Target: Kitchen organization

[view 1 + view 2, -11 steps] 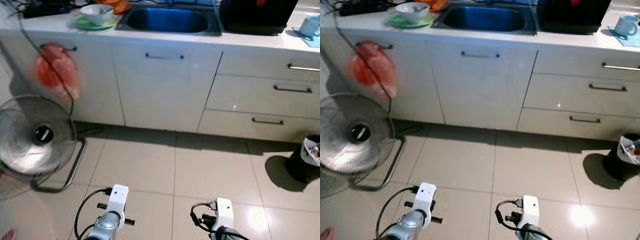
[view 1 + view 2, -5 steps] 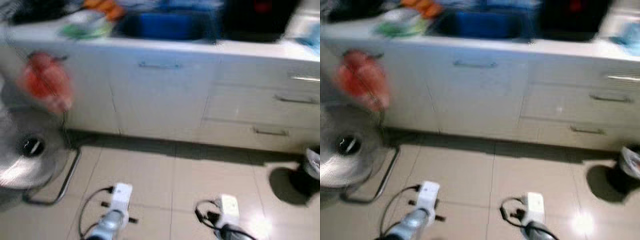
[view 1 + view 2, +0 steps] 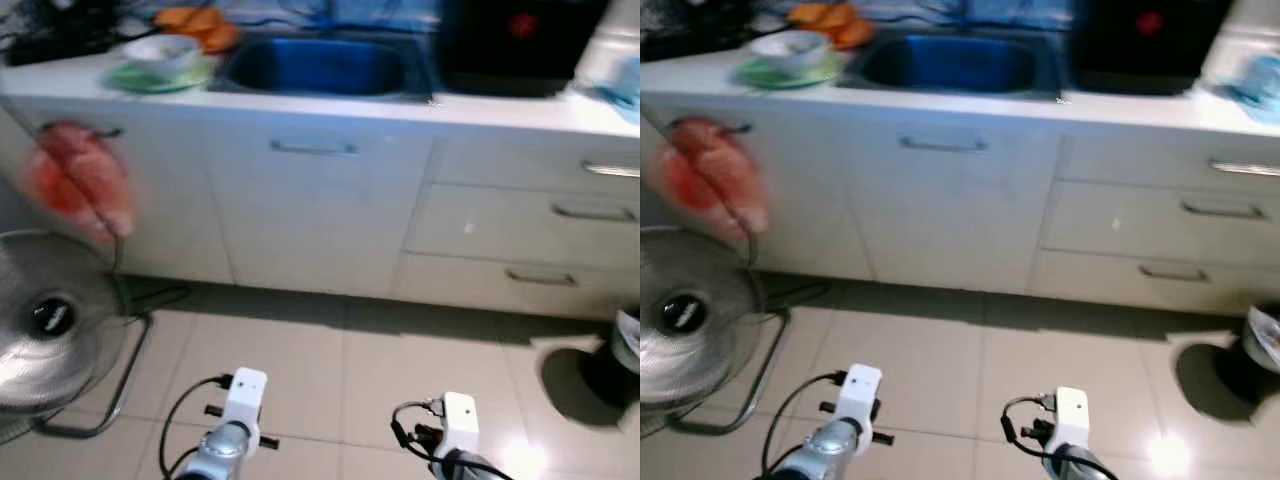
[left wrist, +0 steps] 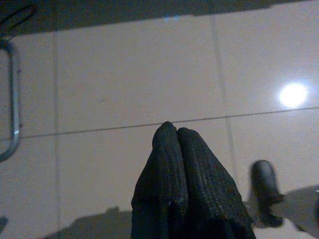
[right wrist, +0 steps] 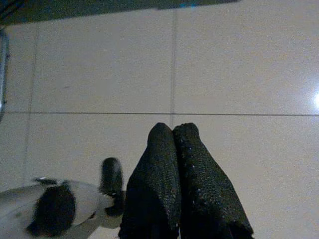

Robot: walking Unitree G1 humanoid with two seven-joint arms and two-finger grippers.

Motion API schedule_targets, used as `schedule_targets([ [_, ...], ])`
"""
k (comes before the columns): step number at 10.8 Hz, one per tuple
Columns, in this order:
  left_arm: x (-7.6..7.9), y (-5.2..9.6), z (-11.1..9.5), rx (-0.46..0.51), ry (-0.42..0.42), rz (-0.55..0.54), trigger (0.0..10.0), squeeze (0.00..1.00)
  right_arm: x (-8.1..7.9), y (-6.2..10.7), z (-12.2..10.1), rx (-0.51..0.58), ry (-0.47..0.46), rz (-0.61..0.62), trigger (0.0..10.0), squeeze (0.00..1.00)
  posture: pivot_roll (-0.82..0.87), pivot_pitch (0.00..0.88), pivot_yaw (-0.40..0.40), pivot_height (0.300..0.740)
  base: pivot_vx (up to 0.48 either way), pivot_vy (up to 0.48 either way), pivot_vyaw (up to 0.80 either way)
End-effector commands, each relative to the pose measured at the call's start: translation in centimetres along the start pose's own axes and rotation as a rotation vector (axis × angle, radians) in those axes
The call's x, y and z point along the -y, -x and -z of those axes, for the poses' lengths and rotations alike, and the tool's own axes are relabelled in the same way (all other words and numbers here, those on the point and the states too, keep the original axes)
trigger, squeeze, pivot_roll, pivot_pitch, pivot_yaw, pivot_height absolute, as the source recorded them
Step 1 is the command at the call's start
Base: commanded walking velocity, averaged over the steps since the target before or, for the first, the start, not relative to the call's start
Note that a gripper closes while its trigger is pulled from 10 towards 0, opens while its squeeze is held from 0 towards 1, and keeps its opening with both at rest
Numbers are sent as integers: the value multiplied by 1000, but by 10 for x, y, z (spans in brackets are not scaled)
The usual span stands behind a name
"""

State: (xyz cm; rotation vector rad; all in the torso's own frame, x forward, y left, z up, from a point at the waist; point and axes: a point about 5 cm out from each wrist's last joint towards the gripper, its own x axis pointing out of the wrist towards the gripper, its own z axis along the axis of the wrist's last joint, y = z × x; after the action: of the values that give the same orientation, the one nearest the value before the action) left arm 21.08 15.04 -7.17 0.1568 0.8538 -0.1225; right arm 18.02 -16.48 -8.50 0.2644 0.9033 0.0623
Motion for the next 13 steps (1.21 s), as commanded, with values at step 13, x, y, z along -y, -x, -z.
schedule_targets([
  [13, -32, -4, -48, 153, -109, -113, 10000, 0, -22, -11, -39, 123, -54, -26, 10000, 0, 27, 86, 48, 740, 79, 0, 0],
])
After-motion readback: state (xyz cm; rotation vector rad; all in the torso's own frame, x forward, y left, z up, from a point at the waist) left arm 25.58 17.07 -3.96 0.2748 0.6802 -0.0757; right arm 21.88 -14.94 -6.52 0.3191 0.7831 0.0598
